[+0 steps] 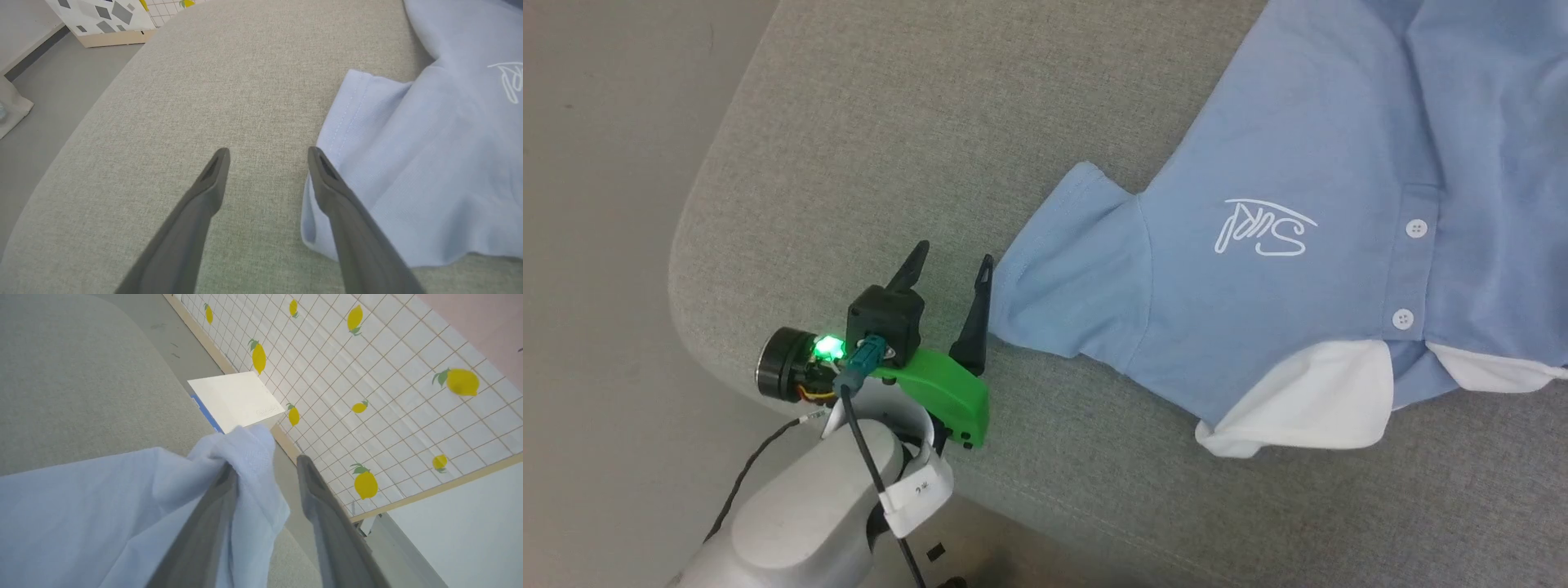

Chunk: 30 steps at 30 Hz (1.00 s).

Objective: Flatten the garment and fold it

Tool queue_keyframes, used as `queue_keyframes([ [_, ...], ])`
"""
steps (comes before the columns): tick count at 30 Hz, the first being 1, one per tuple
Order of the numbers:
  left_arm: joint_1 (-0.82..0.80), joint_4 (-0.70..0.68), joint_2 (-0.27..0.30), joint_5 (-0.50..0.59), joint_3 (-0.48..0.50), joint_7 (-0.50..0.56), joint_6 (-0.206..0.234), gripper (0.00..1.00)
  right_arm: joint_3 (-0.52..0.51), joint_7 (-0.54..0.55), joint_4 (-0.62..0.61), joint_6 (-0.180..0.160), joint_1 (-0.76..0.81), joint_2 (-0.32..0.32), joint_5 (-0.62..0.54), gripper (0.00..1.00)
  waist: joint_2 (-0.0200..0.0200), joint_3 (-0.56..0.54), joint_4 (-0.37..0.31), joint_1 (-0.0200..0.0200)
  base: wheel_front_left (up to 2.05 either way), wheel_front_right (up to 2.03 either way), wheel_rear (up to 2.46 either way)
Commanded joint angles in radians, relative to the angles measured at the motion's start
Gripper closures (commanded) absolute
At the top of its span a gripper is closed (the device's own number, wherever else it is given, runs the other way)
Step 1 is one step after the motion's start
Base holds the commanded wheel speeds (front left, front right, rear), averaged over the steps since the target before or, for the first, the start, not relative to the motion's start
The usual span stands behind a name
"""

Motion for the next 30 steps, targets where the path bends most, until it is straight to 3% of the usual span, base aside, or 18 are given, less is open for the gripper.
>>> queue_keyframes([
  [1, -0.016, 0.005, -0.003, -0.002, 0.003, -0.006, -0.004, 0.00, 0.008, -0.006, 0.020, -0.002, 0.027, 0.006, 0.025, 0.00, 0.0000, -0.008, -0.007, -0.0001, 0.00, 0.00, 0.00],
  [8, -0.014, 0.016, 0.024, -0.013, 0.015, -0.001, -0.007, 0.00, 0.036, -0.057, 0.072, -0.002, 0.082, 0.028, 0.150, 0.00, 0.0000, -0.078, -0.067, -0.0001, 0.00, 0.00, 0.00],
  [17, 0.009, -0.004, 0.082, -0.045, 0.064, -0.004, 0.006, 0.00, -0.018, -0.211, 0.010, -0.002, 0.170, -0.002, 0.295, 0.00, 0.0000, -0.203, -0.173, -0.0001, 0.00, 0.00, 0.00],
  [25, 0.058, -0.041, 0.130, -0.072, 0.099, -0.008, 0.032, 0.00, -0.163, -0.345, -0.080, -0.002, 0.379, -0.035, 0.337, 0.00, 0.0000, -0.286, -0.258, -0.0001, 0.00, 0.00, 0.00],
  [30, 0.101, -0.063, 0.157, -0.091, 0.113, -0.007, 0.046, 0.00, -0.322, -0.400, -0.140, -0.002, 0.580, -0.015, 0.310, 0.00, 0.0000, -0.319, -0.301, -0.0001, 0.00, 0.00, 0.00],
])
